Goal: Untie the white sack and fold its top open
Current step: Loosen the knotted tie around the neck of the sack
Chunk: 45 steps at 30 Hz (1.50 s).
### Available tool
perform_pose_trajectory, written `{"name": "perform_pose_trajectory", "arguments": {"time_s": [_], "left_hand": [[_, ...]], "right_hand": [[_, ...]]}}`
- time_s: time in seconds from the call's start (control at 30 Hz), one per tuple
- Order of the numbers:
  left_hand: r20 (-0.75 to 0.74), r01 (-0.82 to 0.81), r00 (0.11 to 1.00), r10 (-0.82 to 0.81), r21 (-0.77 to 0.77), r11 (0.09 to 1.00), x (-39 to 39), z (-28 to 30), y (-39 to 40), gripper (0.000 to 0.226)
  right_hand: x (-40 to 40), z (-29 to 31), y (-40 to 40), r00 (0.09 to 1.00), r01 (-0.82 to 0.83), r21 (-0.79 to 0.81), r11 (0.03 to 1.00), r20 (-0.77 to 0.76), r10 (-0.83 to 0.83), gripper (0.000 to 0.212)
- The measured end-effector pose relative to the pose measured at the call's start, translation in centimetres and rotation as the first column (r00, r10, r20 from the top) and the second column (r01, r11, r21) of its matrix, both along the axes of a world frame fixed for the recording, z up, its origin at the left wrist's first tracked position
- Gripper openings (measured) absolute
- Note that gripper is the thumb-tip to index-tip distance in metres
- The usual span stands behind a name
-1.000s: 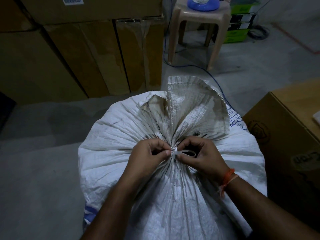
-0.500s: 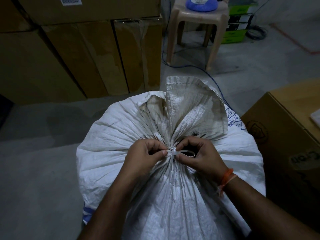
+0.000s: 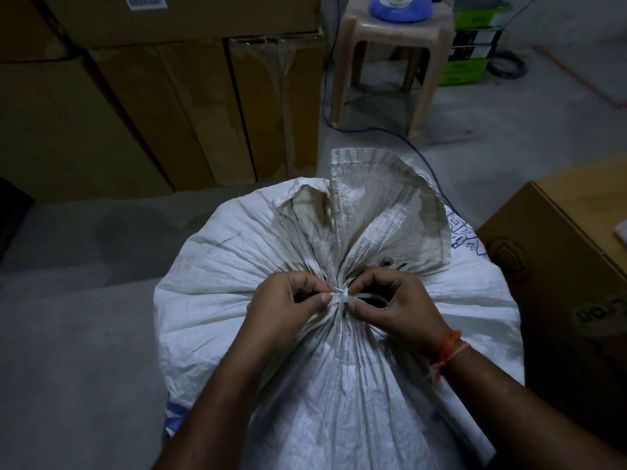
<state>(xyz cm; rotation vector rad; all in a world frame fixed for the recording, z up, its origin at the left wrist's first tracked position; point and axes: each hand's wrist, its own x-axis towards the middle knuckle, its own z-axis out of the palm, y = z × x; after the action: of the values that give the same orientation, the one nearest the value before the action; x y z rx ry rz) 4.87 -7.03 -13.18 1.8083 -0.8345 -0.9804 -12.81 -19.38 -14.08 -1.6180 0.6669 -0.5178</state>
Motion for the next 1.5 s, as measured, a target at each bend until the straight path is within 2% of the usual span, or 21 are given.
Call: {"name": "perform_pose_trajectory", "arguments": {"time_s": [0.23,0.43,0.53,0.6,0.7,0.77,0.87,1.0,1.13,1.2,1.37,1.5], "left_hand": [[0.017,-0.004,1.000,0.004,0.016,1.000,-0.5,0.3,-0.1,0.011],[0.060,-0.038,0.997,0.042,-0.063,0.997,-1.0,2.0,0.0,0.004],[0.186,0.076,0.980,-0.064,-0.057,0.996,-1.9,3.3,0.6,0.037],[0.355,0.152,0.926,-0.126,-0.046,0.987,-2.5,3.3,0.9,0.053],[0.498,0.107,0.866,-0.039,-0.110,0.988,-3.0,3.2,1.1,0.048],[0.513,0.058,0.858,0.031,-0.157,0.986,-3.1,3.2,1.2,0.042],[0.486,0.033,0.872,0.060,-0.180,0.983,-3.2,2.8,1.1,0.033],[0.456,0.019,0.887,0.072,-0.193,0.981,-3.5,2.4,0.6,0.015],[0.415,-0.010,0.905,0.097,-0.206,0.979,-3.5,2.3,0.2,0.012],[0.412,-0.011,0.906,0.096,-0.203,0.979,-3.5,2.0,0.0,0.013],[0.447,-0.002,0.889,0.094,-0.202,0.979,-3.5,1.7,-0.4,0.015],[0.484,0.024,0.871,0.085,-0.215,0.976,-3.4,2.1,-0.5,0.022]], "right_hand": [[-0.1,0.1,0.0,1.000,0.002,-0.005,1.000,-0.003,-0.002,0.015],[0.0,0.1,0.0,1.000,-0.017,-0.020,1.000,0.012,0.017,0.015],[-0.1,0.4,0.1,0.999,-0.020,-0.056,0.998,0.024,0.022,0.015],[-0.2,0.9,0.2,1.000,-0.011,-0.141,0.990,0.003,0.011,0.020],[-0.5,1.8,-0.3,0.999,-0.008,-0.472,0.881,-0.042,-0.013,0.023],[-0.8,2.2,-0.6,1.000,-0.009,-0.611,0.792,-0.029,-0.011,0.020],[-1.0,2.3,-0.5,1.000,0.007,-0.666,0.746,-0.017,-0.024,0.014],[-0.8,2.3,-0.3,0.996,0.031,-0.673,0.739,-0.037,-0.076,0.012],[-0.8,2.6,0.0,0.986,0.110,-0.451,0.885,-0.062,-0.155,0.012],[-0.7,2.5,0.2,0.980,0.141,-0.384,0.913,-0.079,-0.184,0.011],[-0.7,2.6,0.2,0.977,0.129,-0.420,0.898,-0.100,-0.187,0.010],[-1.4,3.3,-0.9,0.995,-0.008,-0.593,0.805,-0.088,-0.055,0.007]]}}
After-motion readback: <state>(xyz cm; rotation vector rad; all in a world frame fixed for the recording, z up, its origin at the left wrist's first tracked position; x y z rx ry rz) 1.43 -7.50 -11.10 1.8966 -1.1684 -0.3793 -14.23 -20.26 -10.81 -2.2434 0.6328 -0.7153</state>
